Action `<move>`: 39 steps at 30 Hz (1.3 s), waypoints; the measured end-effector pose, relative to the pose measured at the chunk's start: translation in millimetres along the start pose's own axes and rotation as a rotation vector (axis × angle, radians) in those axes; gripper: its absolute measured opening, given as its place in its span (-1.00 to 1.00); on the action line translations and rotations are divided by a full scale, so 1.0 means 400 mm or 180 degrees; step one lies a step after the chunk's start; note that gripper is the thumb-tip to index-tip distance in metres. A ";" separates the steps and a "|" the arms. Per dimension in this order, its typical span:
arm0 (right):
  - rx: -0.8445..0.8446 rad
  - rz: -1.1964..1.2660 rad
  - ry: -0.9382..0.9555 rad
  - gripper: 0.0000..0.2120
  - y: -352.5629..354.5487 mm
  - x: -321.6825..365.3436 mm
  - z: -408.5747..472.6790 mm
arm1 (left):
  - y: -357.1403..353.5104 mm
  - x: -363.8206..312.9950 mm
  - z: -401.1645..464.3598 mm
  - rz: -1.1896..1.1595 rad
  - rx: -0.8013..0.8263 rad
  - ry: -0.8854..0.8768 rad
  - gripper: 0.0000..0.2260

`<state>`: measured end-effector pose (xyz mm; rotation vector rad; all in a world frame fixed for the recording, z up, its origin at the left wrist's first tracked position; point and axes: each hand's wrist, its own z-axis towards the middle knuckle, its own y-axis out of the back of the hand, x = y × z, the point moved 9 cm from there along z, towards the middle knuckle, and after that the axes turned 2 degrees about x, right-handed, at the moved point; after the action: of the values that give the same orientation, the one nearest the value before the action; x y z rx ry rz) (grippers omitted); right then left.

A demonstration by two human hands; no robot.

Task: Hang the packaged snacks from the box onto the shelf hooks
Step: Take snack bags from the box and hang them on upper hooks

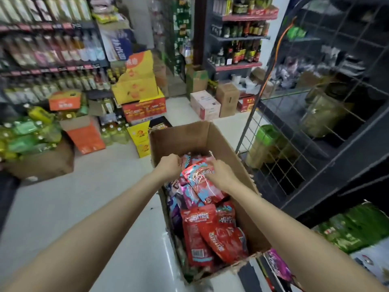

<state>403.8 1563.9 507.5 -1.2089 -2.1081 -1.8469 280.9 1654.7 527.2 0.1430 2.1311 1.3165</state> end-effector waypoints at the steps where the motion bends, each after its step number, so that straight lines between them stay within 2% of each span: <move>1: 0.0122 -0.0067 0.0038 -0.48 -0.023 -0.008 0.033 | -0.027 0.008 0.025 0.0064 0.0109 0.0091 -0.74; 8: 0.0966 -0.0663 0.0405 -0.26 -0.174 -0.062 0.166 | -0.232 0.063 0.102 0.0578 0.0775 0.0658 -0.71; 10: 0.1240 -0.0879 0.0473 -0.30 -0.213 -0.080 0.169 | -0.249 0.099 0.115 0.0505 0.0737 0.1039 -0.66; 12: 0.1261 -0.1057 0.0531 -0.36 -0.229 -0.087 0.176 | -0.255 0.131 0.120 0.0257 0.0612 0.1426 -0.61; 17: 0.1308 -0.1430 0.0674 -0.34 -0.239 -0.080 0.203 | -0.280 0.162 0.129 0.0079 0.0494 0.1667 -0.59; 21: 0.1336 -0.1530 0.0626 -0.31 -0.244 -0.087 0.218 | -0.279 0.173 0.137 -0.0001 0.0348 0.1575 -0.59; 26: 0.1274 -0.1760 0.0492 -0.42 -0.259 -0.079 0.210 | -0.227 0.162 0.136 0.0109 0.0081 0.1403 -0.64; 31: 0.1203 -0.1838 0.0586 -0.47 -0.243 -0.052 0.209 | -0.135 0.083 0.139 0.0343 -0.0175 0.0888 -0.76; 33: 0.1219 -0.1817 0.0564 -0.46 -0.242 -0.051 0.202 | -0.102 0.059 0.142 0.0422 -0.0145 0.0624 -0.73; 36: 0.1390 -0.1443 0.0465 -0.38 -0.252 -0.071 0.206 | -0.065 0.054 0.141 0.0437 -0.0157 0.0292 -0.67; 39: 0.1390 -0.0337 0.0383 -0.21 -0.231 -0.065 0.217 | -0.029 0.058 0.128 0.0249 -0.0344 0.0096 -0.66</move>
<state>402.5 1630.7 396.6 -0.8764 -2.3718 -1.3441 293.3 1697.6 491.3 0.1641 2.0923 1.4846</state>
